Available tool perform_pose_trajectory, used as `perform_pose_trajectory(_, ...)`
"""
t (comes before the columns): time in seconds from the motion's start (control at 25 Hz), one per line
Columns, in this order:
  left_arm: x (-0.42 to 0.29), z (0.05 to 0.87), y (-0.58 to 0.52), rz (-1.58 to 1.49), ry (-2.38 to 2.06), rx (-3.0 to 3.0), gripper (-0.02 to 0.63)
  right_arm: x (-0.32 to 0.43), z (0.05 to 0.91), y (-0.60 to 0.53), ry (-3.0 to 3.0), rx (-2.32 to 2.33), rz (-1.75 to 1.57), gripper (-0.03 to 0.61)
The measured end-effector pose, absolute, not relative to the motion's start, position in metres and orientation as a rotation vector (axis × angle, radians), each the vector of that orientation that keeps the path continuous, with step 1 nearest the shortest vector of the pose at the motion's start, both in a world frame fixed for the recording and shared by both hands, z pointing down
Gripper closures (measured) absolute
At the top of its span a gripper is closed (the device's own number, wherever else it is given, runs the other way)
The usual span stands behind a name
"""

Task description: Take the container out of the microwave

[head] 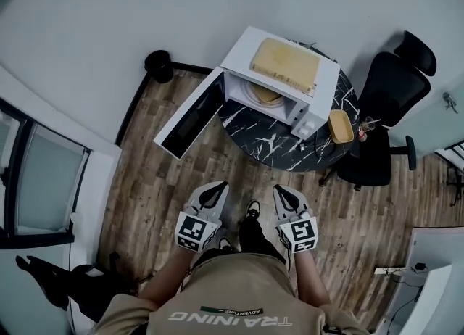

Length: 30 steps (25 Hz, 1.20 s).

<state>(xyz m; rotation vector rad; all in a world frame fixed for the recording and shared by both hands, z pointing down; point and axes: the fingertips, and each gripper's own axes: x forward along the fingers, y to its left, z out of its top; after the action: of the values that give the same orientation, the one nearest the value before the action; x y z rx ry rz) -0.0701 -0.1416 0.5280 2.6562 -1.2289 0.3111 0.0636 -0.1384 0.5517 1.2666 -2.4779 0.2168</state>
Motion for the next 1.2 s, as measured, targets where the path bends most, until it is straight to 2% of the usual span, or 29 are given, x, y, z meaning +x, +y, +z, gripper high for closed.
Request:
perform_pose_trajectory(0.28, -0.04, 0.517, -0.214, 0.322, -1.293, 2.639, 0.612, 0.074, 0.546, -0.229, -2.545, 1.159, 0.119, 0.571)
perform_pose_trajectory(0.48, -0.015, 0.517, -0.259, 0.311, -1.321, 2.595, 0.612, 0.083, 0.555, -0.278, -2.599, 1.102, 0.178, 0.571)
perform_pose_trajectory(0.88, -0.021, 0.531, -0.3, 0.383, -1.431, 2.485, 0.612, 0.054, 0.577, -0.325, -2.602, 0.885, 0.144, 0.571)
perform_pose_trajectory(1.2, -0.036, 0.54, -0.334, 0.394, -1.385, 2.535, 0.612, 0.043, 0.591, -0.359, -2.558, 0.962, 0.266, 0.569)
